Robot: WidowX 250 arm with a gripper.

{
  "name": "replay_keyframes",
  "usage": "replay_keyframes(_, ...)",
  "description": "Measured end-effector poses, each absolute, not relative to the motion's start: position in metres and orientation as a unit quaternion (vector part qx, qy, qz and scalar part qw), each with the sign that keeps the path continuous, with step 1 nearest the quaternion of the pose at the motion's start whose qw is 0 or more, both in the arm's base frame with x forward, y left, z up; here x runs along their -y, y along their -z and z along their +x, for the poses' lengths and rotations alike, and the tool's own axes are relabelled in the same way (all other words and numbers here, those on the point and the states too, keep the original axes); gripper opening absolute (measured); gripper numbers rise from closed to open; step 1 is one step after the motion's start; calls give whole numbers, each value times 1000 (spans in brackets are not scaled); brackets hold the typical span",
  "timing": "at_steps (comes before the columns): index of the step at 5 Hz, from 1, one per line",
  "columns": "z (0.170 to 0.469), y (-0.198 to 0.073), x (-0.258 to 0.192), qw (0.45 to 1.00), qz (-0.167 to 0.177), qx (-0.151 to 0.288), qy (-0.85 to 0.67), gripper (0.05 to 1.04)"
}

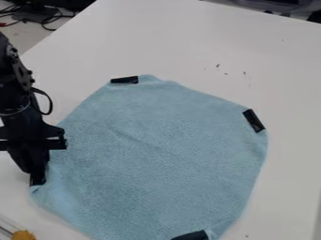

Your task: Fold the cloth from bottom left

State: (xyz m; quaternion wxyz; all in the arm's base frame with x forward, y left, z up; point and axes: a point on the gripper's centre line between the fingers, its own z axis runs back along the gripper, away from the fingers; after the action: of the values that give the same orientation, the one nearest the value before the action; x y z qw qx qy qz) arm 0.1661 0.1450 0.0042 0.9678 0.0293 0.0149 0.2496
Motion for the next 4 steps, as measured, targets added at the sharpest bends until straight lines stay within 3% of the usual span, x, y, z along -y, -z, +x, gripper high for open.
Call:
replay_keyframes(1, 154, -7, -148, 962, 31, -12, -271, 98)
replay_keyframes(2, 146, -27, -159, 959, 58, -5, -279, 71)
replay_keyframes(3, 155, -52, -169, 961, 92, 2, -262, 68)
replay_keyframes(4, 181, -71, -158, 968, 100, -1, -232, 68)
